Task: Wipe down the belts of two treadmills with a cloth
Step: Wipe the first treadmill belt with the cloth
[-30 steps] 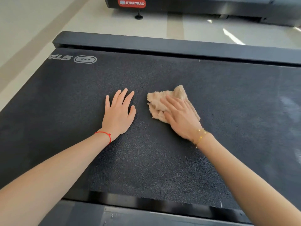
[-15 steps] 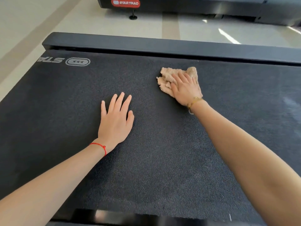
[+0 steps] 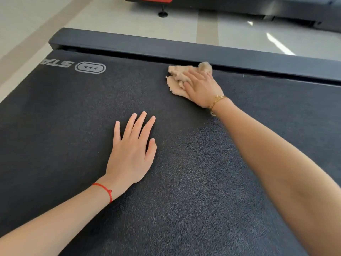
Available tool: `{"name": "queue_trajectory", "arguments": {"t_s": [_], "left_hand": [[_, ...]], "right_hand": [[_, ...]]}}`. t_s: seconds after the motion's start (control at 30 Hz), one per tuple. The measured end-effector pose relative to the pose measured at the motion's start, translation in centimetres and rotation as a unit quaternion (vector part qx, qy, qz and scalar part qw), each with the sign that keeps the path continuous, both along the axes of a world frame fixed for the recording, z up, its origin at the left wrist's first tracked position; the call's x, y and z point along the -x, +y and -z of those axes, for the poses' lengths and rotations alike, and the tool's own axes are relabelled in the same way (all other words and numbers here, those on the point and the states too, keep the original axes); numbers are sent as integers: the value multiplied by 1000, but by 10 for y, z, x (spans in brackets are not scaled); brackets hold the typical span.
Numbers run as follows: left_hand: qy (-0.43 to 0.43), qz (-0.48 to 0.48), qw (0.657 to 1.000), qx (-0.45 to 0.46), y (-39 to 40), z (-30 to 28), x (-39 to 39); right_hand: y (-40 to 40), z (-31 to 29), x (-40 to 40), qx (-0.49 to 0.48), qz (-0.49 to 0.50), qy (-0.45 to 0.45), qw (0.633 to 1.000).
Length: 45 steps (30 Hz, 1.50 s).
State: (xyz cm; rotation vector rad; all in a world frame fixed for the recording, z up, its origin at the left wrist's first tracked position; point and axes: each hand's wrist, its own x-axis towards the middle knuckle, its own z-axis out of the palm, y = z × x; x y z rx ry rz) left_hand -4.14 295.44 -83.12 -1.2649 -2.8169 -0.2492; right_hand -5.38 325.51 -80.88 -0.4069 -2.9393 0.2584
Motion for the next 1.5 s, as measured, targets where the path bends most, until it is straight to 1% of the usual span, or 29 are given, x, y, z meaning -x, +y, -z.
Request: {"name": "queue_trajectory", "arguments": {"t_s": [0.1, 0.17, 0.23, 0.37, 0.47, 0.63, 0.73, 0.8, 0.9, 0.93, 0.97, 1.13, 1.23, 1.3, 1.4, 1.5], "left_hand": [[-5, 1, 1000, 0, 0, -1, -1], [-5, -1, 1000, 1, 0, -1, -1], [-4, -3, 1000, -1, 1, -1, -1], [-3, -5, 1000, -3, 1, -1, -1], [-4, -5, 1000, -3, 1, 0, -1], [-8, -7, 1000, -10, 2, 0, 0], [-12, -6, 1000, -17, 1, -1, -1], [-15, -3, 1000, -20, 1, -2, -2], [-23, -7, 999, -28, 1, -1, -2], [-24, -8, 999, -31, 1, -1, -1], [-22, -8, 999, -35, 1, 0, -1], [-23, -6, 998, -50, 1, -1, -2], [-21, -4, 998, -52, 1, -3, -4], [-23, -3, 998, -56, 0, -4, -5], [-32, 1, 997, -65, -4, -4, -8], [-31, 3, 997, -64, -10, -3, -14]], "right_hand": [[13, 0, -9, 28, 44, 40, 998], [11, -2, -10, 37, 67, 47, 996], [7, -3, -12, 46, 69, 45, 996], [-1, -2, -26, 56, 36, 42, 997], [-18, -2, -50, 62, 12, 49, 997], [-61, -1, -114, 72, -45, 30, 996], [-75, 3, -154, 52, -76, 24, 995], [-66, 6, -167, 50, -40, 35, 997], [-59, 3, -169, 77, 67, 51, 993], [-66, 2, -170, 76, 73, 52, 993], [-79, 0, -173, 71, 60, 51, 994], [-179, -1, -226, 74, -85, 46, 993], [-221, 1, -258, 92, -130, 31, 987], [-223, 0, -269, 79, -138, 32, 987], [-196, -1, -268, 41, -79, 41, 995], [-152, -1, -261, 29, 52, 58, 997]]}}
